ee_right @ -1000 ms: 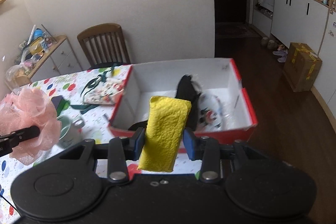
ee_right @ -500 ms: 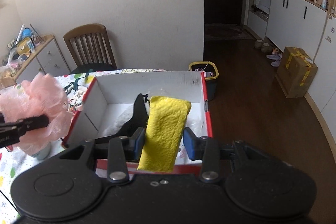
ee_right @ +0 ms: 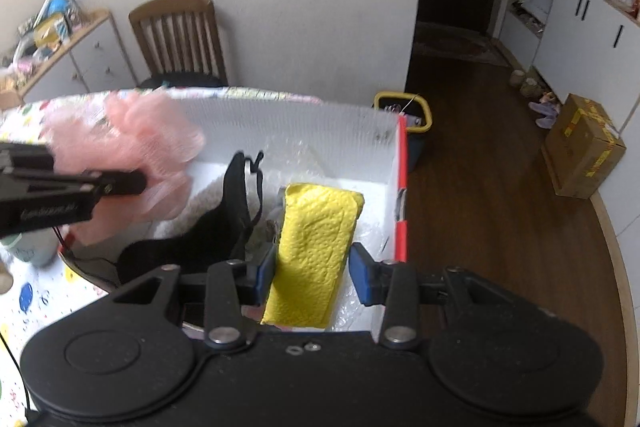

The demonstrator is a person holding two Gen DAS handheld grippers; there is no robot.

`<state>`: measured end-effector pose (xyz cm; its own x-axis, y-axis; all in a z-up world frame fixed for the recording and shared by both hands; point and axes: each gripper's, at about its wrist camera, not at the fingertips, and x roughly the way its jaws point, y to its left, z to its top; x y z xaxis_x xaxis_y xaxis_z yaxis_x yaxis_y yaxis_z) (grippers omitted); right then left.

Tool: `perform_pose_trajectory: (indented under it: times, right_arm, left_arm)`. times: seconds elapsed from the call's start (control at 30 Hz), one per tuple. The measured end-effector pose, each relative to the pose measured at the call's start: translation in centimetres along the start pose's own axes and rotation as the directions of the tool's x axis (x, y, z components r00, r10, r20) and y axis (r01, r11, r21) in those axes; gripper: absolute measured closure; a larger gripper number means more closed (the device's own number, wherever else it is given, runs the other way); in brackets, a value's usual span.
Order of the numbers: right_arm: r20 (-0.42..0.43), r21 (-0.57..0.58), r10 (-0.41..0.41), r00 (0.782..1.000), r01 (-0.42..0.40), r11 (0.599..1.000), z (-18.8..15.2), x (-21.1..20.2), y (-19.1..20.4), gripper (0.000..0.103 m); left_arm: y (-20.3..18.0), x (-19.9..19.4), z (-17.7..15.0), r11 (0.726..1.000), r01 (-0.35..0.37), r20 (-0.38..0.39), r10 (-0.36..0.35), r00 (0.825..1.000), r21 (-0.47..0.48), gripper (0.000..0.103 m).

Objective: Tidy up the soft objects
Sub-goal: 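Carry the yellow cloth and pink puff with both grippers over the shoebox, then open both grippers to drop the cloth and puff into the box, then withdraw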

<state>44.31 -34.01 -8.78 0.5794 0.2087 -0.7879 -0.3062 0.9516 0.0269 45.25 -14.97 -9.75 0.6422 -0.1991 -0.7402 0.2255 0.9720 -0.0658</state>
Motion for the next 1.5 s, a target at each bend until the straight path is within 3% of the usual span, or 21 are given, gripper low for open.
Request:
perform_pose_trajectory:
  times: [0.53, 0.9, 1.0, 1.07, 1.13, 1.33, 1.5]
  right_arm:
    - [-0.131, -0.154, -0.005, 0.991, -0.015, 0.988, -0.6, 5.2, 2.1, 0.065]
    - [-0.154, -0.109, -0.004, 0.988, -0.013, 0.994, -1.1, 6.8, 1.9, 0.065]
    - [-0.156, -0.118, -0.012, 0.988, -0.007, 0.993, -1.2, 6.8, 2.0, 0.064]
    - [-0.156, -0.121, -0.011, 0.988, -0.008, 0.993, -1.3, 6.8, 2.0, 0.064]
    - [-0.155, -0.121, -0.007, 0.988, -0.012, 0.993, -1.3, 6.7, 2.0, 0.063]
    - [-0.141, -0.133, -0.007, 0.99, -0.012, 0.991, -0.9, 6.1, 2.0, 0.059]
    - [-0.108, -0.137, -0.016, 0.994, 0.001, 0.991, -0.8, 4.8, 1.8, 0.041]
  left_arm:
    - [-1.7, 5.8, 0.8, 0.999, -0.041, -0.113, 0.043, 0.993, 0.025, 0.077]
    - [-1.3, 7.3, 0.5, 0.998, -0.056, -0.162, 0.054, 0.985, -0.01, 0.076]
    - [-1.2, 7.4, 0.6, 0.998, -0.061, -0.169, 0.058, 0.984, -0.016, 0.07]
    - [-1.3, 7.3, 0.6, 0.998, -0.061, -0.166, 0.057, 0.984, -0.022, 0.05]
    - [-1.3, 7.0, 0.6, 0.999, -0.045, -0.155, 0.041, 0.987, -0.021, 0.042]
    - [-1.7, 6.1, 0.5, 0.999, -0.037, -0.138, 0.037, 0.99, 0.006, 0.035]
    - [-1.3, 5.1, 0.4, 0.999, -0.032, -0.123, 0.03, 0.992, -0.015, 0.033]
